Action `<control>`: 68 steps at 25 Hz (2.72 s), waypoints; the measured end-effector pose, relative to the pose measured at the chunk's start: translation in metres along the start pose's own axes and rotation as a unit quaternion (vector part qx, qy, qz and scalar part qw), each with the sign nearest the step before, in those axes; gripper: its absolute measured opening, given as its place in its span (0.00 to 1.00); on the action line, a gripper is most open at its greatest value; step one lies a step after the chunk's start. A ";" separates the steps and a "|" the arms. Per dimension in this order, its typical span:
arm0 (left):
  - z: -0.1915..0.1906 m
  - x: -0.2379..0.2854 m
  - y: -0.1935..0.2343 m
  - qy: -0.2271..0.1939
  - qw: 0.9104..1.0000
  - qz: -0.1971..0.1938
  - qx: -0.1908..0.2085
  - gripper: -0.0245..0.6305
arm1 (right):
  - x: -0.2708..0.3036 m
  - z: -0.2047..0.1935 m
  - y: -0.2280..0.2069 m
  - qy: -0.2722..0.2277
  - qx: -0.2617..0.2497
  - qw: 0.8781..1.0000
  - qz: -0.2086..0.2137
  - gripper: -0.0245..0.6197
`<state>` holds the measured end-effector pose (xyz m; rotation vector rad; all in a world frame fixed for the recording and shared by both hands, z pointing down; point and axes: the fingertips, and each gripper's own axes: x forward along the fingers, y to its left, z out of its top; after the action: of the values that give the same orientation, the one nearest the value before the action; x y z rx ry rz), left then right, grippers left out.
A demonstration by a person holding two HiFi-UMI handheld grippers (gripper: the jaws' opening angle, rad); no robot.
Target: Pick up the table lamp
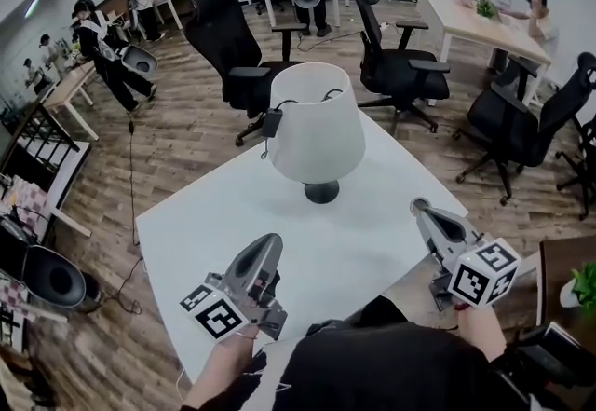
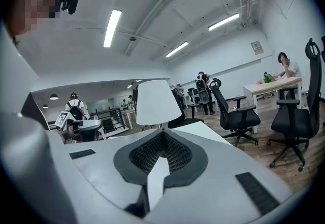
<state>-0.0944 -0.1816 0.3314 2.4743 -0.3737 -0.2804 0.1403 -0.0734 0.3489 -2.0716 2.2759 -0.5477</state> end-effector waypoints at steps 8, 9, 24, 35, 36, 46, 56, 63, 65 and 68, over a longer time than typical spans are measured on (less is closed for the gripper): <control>0.010 0.014 0.008 -0.029 0.999 0.036 -0.010 0.06 | 0.045 0.027 -0.021 0.015 -0.022 0.998 0.060 0.06; 0.012 0.017 0.008 -0.033 0.999 0.040 -0.009 0.06 | 0.051 0.032 -0.025 0.015 -0.021 0.997 0.069 0.06; -0.002 0.060 0.027 -0.080 0.986 0.146 0.005 0.06 | 0.137 0.049 -0.076 0.053 -0.029 0.982 0.177 0.06; -0.026 0.091 0.037 -0.101 0.976 0.192 -0.002 0.06 | 0.170 0.041 -0.105 0.080 -0.036 0.968 0.233 0.06; -0.028 0.095 0.037 -0.103 0.976 0.194 -0.003 0.06 | 0.172 0.039 -0.108 0.084 -0.035 0.967 0.236 0.06; -0.052 0.134 0.043 -0.078 0.979 0.186 0.010 0.06 | 0.200 0.018 -0.116 0.110 -0.014 0.957 0.268 0.06; -0.052 0.148 0.046 -0.137 0.981 0.118 -0.073 0.26 | 0.214 -0.002 -0.127 0.132 -0.005 0.953 0.271 0.06; -0.035 0.154 0.052 -0.208 0.968 0.080 -0.115 0.28 | 0.219 -0.002 -0.130 0.136 -0.003 0.953 0.270 0.06; -0.034 0.154 0.053 -0.218 0.965 0.076 -0.121 0.27 | 0.219 -0.003 -0.131 0.136 -0.002 0.953 0.271 0.06; -0.032 0.155 0.051 -0.221 0.965 0.070 -0.121 0.25 | 0.220 -0.004 -0.132 0.136 0.000 0.953 0.269 0.06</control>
<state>0.0504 -0.2544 0.3698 2.1206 -0.6538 -0.7755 0.2402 -0.2930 0.4359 -1.3320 2.8258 -0.8245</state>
